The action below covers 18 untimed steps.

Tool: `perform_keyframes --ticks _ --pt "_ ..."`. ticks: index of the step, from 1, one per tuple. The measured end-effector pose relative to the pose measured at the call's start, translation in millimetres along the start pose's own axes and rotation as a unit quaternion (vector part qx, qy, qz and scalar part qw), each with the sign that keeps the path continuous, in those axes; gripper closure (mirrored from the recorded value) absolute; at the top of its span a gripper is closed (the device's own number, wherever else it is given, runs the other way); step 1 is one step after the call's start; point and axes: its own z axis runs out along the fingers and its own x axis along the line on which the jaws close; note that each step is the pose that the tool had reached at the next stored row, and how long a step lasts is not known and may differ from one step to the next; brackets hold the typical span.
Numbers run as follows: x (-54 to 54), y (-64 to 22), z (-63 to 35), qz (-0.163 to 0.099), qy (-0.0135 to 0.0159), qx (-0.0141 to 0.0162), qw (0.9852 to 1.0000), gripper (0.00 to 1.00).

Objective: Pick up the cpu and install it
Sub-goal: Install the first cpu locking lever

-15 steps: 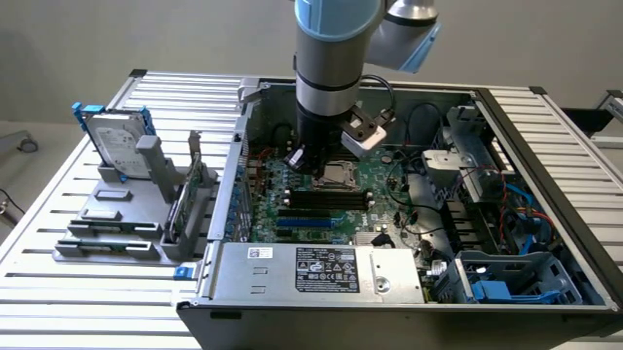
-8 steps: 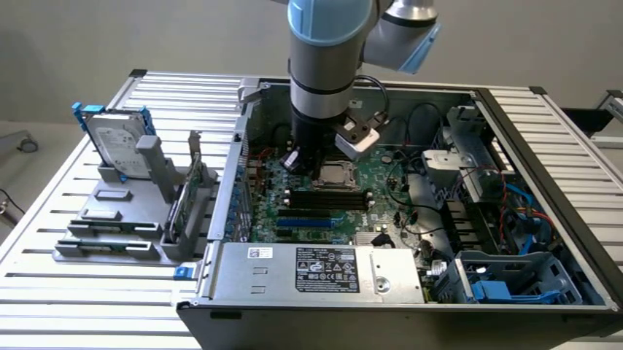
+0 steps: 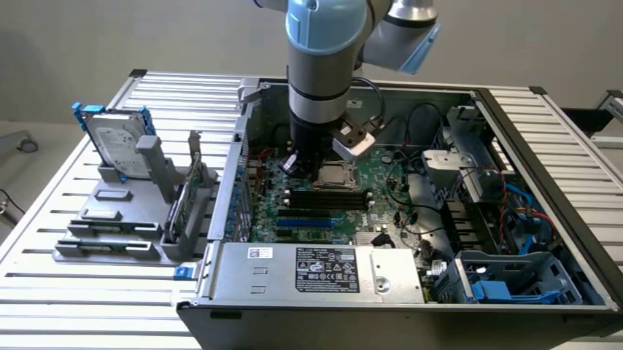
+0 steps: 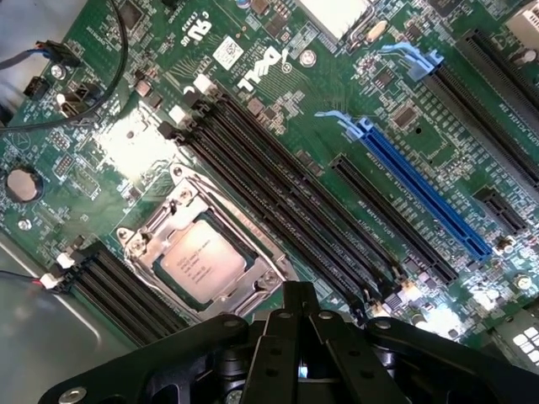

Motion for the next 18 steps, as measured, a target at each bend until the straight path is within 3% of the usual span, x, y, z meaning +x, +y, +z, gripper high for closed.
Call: perform_keyframes --ticks 7,11,15,18 --pt "-0.3 -4.8 12.6 0.000 -0.0014 -0.0028 1.0000 0.89" --pt "0.5 -6.1 14.9 0.000 -0.0045 -0.0064 1.0000 0.89" --pt "0.8 -6.4 13.1 -0.001 -0.0066 -0.0085 0.9999 0.89" --pt "2.6 -8.0 1.2 -0.001 -0.0066 -0.0086 0.9999 0.89"
